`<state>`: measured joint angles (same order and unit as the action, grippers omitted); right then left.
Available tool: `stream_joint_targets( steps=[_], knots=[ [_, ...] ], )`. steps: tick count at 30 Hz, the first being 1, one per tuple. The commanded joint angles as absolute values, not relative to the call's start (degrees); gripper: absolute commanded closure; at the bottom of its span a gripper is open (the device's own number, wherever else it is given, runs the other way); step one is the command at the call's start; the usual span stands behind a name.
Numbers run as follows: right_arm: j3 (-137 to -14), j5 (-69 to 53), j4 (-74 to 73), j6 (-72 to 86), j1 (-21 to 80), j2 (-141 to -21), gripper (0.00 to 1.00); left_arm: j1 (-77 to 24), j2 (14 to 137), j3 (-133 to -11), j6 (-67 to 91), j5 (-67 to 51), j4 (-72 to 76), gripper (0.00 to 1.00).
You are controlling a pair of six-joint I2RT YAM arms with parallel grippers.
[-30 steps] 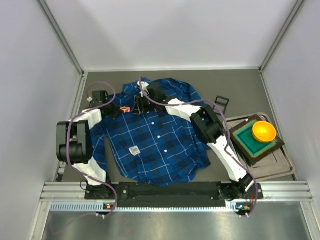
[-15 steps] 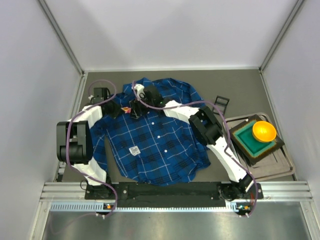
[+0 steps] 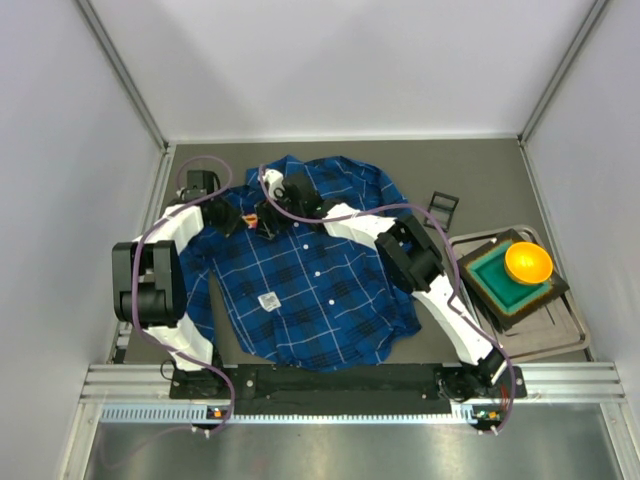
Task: Remove the brooch from the garment
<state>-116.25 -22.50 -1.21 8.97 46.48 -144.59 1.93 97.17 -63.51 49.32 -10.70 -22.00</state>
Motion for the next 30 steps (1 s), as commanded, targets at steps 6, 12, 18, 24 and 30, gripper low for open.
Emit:
stream_joint_targets(
  steps=[6,12,18,24,30],
  knots=[
    [-120.1,-22.7,4.3,10.4,47.6,-143.2,0.35,1.8,98.4,-67.7,45.6,-9.8,-24.9,1.0],
    [-120.3,-19.2,3.8,9.6,48.0,-143.1,0.29,1.8,99.4,-68.6,44.0,-10.0,-24.9,1.0],
    [-122.1,-20.1,3.9,10.5,48.0,-144.3,0.36,1.8,99.8,-68.6,43.2,-10.4,-24.8,1.0],
    [-122.9,-20.7,4.0,11.9,48.2,-144.8,0.48,1.8,99.6,-68.7,43.0,-10.1,-24.0,1.0],
    [-123.0,-20.3,3.9,12.6,48.0,-145.0,0.48,1.8,99.9,-68.4,44.3,-9.8,-21.7,1.0]
  ],
)
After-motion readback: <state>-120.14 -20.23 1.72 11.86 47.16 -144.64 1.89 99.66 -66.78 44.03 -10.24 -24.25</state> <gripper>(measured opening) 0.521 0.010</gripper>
